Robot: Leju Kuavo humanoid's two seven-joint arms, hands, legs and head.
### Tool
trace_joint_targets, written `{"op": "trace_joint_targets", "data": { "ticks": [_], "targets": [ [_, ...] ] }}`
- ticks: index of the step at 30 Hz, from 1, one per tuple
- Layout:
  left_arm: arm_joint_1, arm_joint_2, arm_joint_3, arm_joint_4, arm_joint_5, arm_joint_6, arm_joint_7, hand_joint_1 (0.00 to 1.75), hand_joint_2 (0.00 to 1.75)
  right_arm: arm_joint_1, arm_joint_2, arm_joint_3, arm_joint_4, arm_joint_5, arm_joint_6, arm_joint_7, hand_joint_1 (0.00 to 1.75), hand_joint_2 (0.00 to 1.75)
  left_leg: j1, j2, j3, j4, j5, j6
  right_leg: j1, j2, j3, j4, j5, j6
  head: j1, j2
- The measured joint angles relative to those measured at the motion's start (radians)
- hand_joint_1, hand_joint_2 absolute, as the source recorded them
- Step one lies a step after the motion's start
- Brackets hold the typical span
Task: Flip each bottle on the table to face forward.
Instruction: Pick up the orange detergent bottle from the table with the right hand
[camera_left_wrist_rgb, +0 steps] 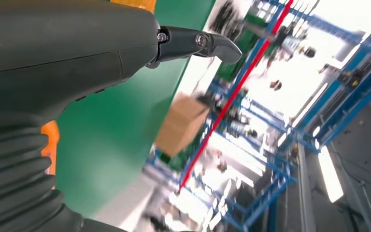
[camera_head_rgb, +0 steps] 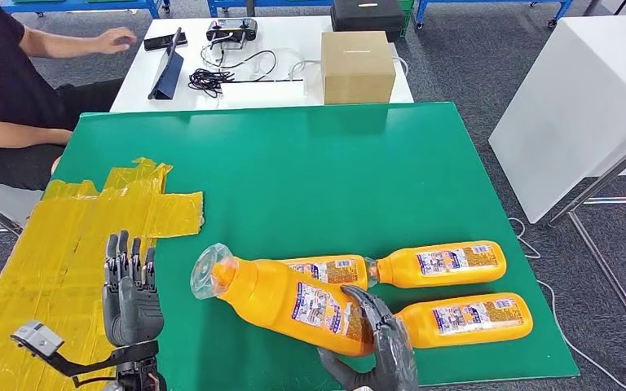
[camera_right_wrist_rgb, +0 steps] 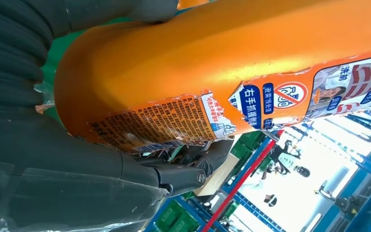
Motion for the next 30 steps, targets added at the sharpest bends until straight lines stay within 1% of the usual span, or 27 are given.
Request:
{"op": "trace_joint_targets", "data": {
  "ticks": [3, 6, 9, 15, 19, 26, 30],
  "targets": [
    [-0.005, 0.004, -0.018, 0.011, 0.032, -0.103, 0.025, 0.0, 1.75, -0.016, 0.021, -0.023, 0.009, -0.046, 0.038, -0.047, 1.75, 1.75, 0.0, 0.0, 0.0, 0.0, 0.0, 0.0, 0.0, 0.0, 0.0, 0.0, 0.0, 0.0, 0.0, 0.0],
    [-0.02, 0.01, -0.059, 0.027, 0.045, -0.206, 0.048, 0.0, 1.75, -0.049, 0.054, -0.059, 0.036, -0.069, 0.121, -0.09, 1.75, 1.75, 0.0, 0.0, 0.0, 0.0, 0.0, 0.0, 0.0, 0.0, 0.0, 0.0, 0.0, 0.0, 0.0, 0.0],
    [-0.039, 0.016, -0.108, 0.045, 0.054, -0.265, 0.063, 0.0, 1.75, -0.085, 0.094, -0.095, 0.073, -0.076, 0.186, -0.121, 1.75, 1.75, 0.0, 0.0, 0.001, 0.0, 0.0, 0.0, 0.0, 0.0, 0.001, 0.0, 0.0, 0.0, 0.0, 0.0],
    [-0.066, 0.028, -0.17, 0.065, 0.074, -0.307, 0.076, 0.0, 1.75, -0.144, 0.159, -0.123, 0.138, -0.041, 0.268, -0.134, 1.75, 1.75, 0.0, 0.0, 0.0, 0.0, 0.001, 0.0, 0.0, 0.0, 0.001, 0.0, 0.0, 0.0, 0.0, 0.0],
    [-0.076, 0.034, -0.19, 0.068, 0.085, -0.321, 0.083, 0.0, 1.75, -0.176, 0.198, -0.125, 0.174, -0.009, 0.291, -0.127, 1.75, 1.75, 0.0, 0.0, 0.0, 0.0, 0.0, 0.0, 0.0, 0.0, 0.0, 0.0, 0.0, 0.0, 0.0, 0.0],
    [-0.081, 0.04, -0.203, 0.07, 0.091, -0.322, 0.087, 0.0, 1.75, -0.205, 0.228, -0.121, 0.227, 0.023, 0.314, -0.108, 1.75, 1.75, 0.0, 0.0, 0.0, 0.0, 0.0, 0.0, 0.0, 0.0, 0.0, 0.0, 0.0, 0.0, 0.0, 0.0],
    [-0.086, 0.042, -0.205, 0.072, 0.094, -0.323, 0.088, 0.0, 1.75, -0.231, 0.236, -0.099, 0.27, 0.05, 0.337, -0.079, 1.75, 1.75, 0.0, 0.0, 0.0, 0.0, 0.001, 0.0, 0.0, 0.0, 0.0, 0.0, 0.0, 0.0, 0.0, 0.0]
  ]
}}
